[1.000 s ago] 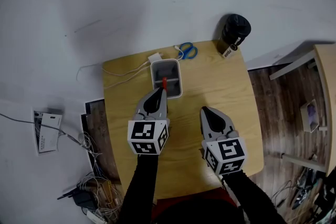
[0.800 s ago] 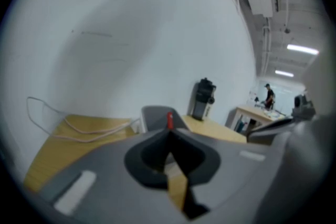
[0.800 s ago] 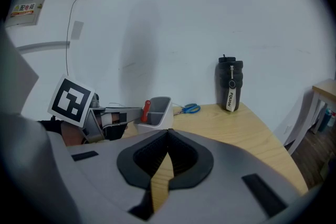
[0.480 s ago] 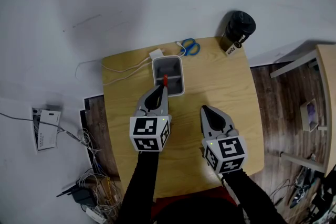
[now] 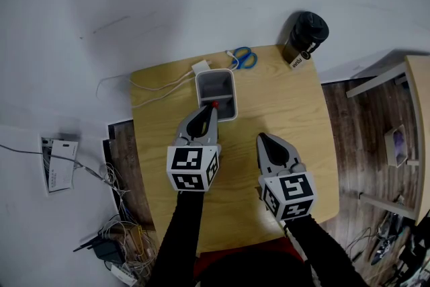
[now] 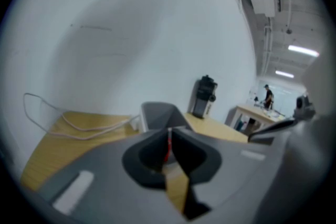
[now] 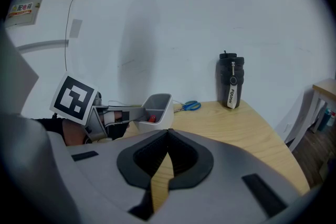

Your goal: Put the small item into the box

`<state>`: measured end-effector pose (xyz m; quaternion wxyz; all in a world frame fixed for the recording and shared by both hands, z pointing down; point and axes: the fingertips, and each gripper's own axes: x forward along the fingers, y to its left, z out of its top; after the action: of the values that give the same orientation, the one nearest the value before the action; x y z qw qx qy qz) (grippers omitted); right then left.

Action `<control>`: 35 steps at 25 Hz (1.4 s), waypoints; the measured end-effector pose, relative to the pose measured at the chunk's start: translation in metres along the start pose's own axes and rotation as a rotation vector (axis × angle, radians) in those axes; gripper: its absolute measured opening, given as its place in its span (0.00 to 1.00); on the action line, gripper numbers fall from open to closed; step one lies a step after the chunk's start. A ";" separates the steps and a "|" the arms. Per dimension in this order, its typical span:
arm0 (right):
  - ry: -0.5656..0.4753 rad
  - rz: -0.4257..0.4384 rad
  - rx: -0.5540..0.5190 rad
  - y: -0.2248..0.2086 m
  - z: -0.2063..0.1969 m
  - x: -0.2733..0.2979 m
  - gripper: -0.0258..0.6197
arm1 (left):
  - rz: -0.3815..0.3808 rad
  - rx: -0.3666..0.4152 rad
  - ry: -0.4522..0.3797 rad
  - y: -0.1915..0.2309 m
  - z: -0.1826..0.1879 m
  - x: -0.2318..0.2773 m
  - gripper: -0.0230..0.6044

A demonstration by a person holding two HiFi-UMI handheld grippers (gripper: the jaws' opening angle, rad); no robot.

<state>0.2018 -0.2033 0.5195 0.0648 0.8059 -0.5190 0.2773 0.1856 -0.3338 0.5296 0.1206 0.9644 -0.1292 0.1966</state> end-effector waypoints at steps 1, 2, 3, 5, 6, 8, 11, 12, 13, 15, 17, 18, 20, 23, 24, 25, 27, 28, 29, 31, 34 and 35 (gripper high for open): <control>-0.003 -0.001 -0.001 0.000 0.001 0.000 0.05 | -0.001 -0.003 -0.001 0.001 0.001 -0.001 0.07; -0.006 -0.001 -0.002 0.001 0.002 0.000 0.05 | -0.002 -0.006 -0.003 0.002 0.001 -0.002 0.07; -0.010 -0.002 -0.004 0.002 0.004 -0.001 0.05 | -0.003 -0.009 -0.006 0.003 0.002 -0.004 0.07; -0.021 -0.004 -0.007 0.003 0.007 -0.003 0.05 | -0.004 -0.011 -0.014 0.005 0.005 -0.008 0.06; -0.027 -0.005 -0.009 0.004 0.009 -0.004 0.05 | -0.004 -0.010 -0.020 0.005 0.007 -0.011 0.05; -0.041 -0.007 -0.013 0.007 0.014 -0.007 0.05 | -0.007 -0.006 -0.032 0.006 0.011 -0.018 0.05; -0.064 -0.010 -0.020 0.013 0.022 -0.013 0.05 | -0.018 0.001 -0.047 0.005 0.017 -0.029 0.04; -0.072 -0.011 -0.024 0.016 0.025 -0.015 0.05 | -0.023 0.004 -0.051 0.004 0.019 -0.033 0.04; -0.079 -0.012 -0.028 0.018 0.028 -0.018 0.05 | -0.027 0.006 -0.056 0.003 0.021 -0.038 0.04; -0.093 -0.014 -0.041 0.022 0.035 -0.024 0.05 | -0.034 0.011 -0.066 0.000 0.026 -0.047 0.04; -0.105 -0.016 -0.055 0.025 0.040 -0.030 0.05 | -0.041 0.016 -0.076 -0.003 0.030 -0.056 0.04; -0.110 -0.017 -0.060 0.027 0.043 -0.034 0.05 | -0.045 0.017 -0.080 -0.005 0.032 -0.062 0.04; -0.123 -0.016 -0.066 0.032 0.047 -0.042 0.05 | -0.049 0.019 -0.091 -0.008 0.034 -0.074 0.04; -0.143 -0.010 -0.080 0.039 0.053 -0.054 0.05 | -0.048 0.019 -0.112 -0.012 0.039 -0.093 0.04; -0.149 -0.007 -0.086 0.041 0.054 -0.058 0.05 | -0.047 0.018 -0.120 -0.013 0.040 -0.099 0.04; -0.155 -0.005 -0.092 0.044 0.055 -0.062 0.05 | -0.046 0.016 -0.127 -0.014 0.041 -0.105 0.04; -0.164 -0.001 -0.100 0.048 0.055 -0.069 0.05 | -0.044 0.012 -0.140 -0.016 0.042 -0.117 0.04; -0.168 0.002 -0.103 0.050 0.055 -0.073 0.05 | -0.043 0.011 -0.145 -0.016 0.042 -0.123 0.04; -0.174 0.005 -0.107 0.052 0.055 -0.077 0.05 | -0.042 0.010 -0.149 -0.017 0.042 -0.129 0.04; -0.184 0.007 -0.113 0.056 0.055 -0.084 0.05 | -0.041 0.008 -0.158 -0.019 0.042 -0.139 0.04; -0.202 0.002 -0.114 0.058 0.056 -0.092 0.05 | -0.039 0.015 -0.179 -0.021 0.043 -0.155 0.04; -0.207 0.002 -0.114 0.058 0.057 -0.095 0.05 | -0.037 0.018 -0.186 -0.022 0.044 -0.160 0.04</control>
<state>0.1431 -0.1758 0.4125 0.0562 0.8248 -0.5385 0.1628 0.0653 -0.2937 0.4212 0.1029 0.9818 -0.1200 0.1051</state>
